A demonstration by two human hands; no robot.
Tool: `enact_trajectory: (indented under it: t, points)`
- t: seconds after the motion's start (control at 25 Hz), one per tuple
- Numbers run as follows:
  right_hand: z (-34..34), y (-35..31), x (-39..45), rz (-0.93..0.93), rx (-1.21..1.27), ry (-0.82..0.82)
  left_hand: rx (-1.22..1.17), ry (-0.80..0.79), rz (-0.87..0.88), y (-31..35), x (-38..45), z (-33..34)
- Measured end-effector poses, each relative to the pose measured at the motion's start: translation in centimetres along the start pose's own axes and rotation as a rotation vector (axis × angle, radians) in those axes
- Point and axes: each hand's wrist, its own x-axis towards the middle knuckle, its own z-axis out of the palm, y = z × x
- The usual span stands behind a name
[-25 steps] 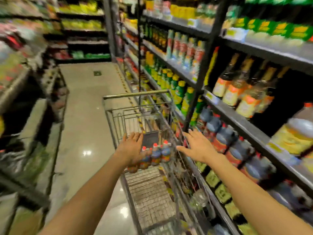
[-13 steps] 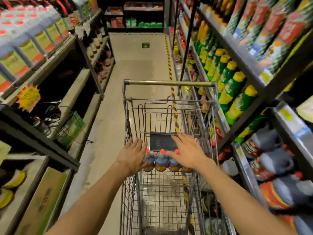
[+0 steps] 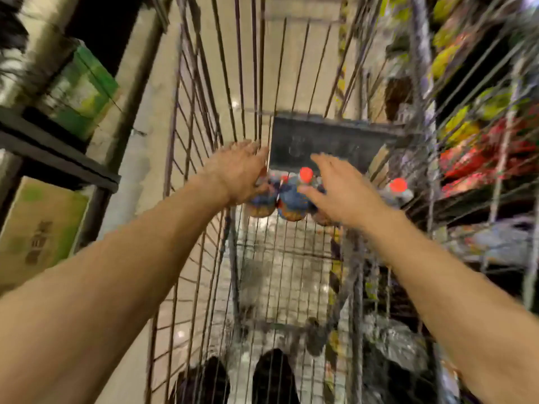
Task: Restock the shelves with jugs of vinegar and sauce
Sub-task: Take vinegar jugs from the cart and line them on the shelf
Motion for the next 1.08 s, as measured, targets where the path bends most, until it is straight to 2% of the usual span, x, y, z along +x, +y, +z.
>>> enact_trajectory:
  t: [0.12, 0.24, 0.48, 0.64, 0.88, 1.08]
  points:
    - [2.5, 0.4, 2.5, -0.011, 0.013, 0.012, -0.124, -0.035, -0.103, 0.6, 0.9, 2.8]
    - [4.1, 0.1, 3.2, -0.011, -0.009, -0.005, -0.256, 0.002, -0.152, 1.3, 1.3, 3.7]
    - [5.0, -0.4, 2.9, 0.013, -0.058, 0.11, -0.373, 0.052, -0.263, 2.0, 1.2, 3.7]
    - [5.0, -1.1, 0.8, -0.062, -0.143, 0.121, -0.342, 0.032, -0.234, 2.6, -0.4, 3.4]
    - [5.3, -1.6, -4.6, -0.144, -0.118, 0.074, -0.361, 0.015, -0.083, 4.2, -4.6, 3.7]
    - [6.7, -0.2, -9.3, -0.04, -0.02, 0.025, -0.424, -0.088, 0.013, 6.6, -7.7, 4.3]
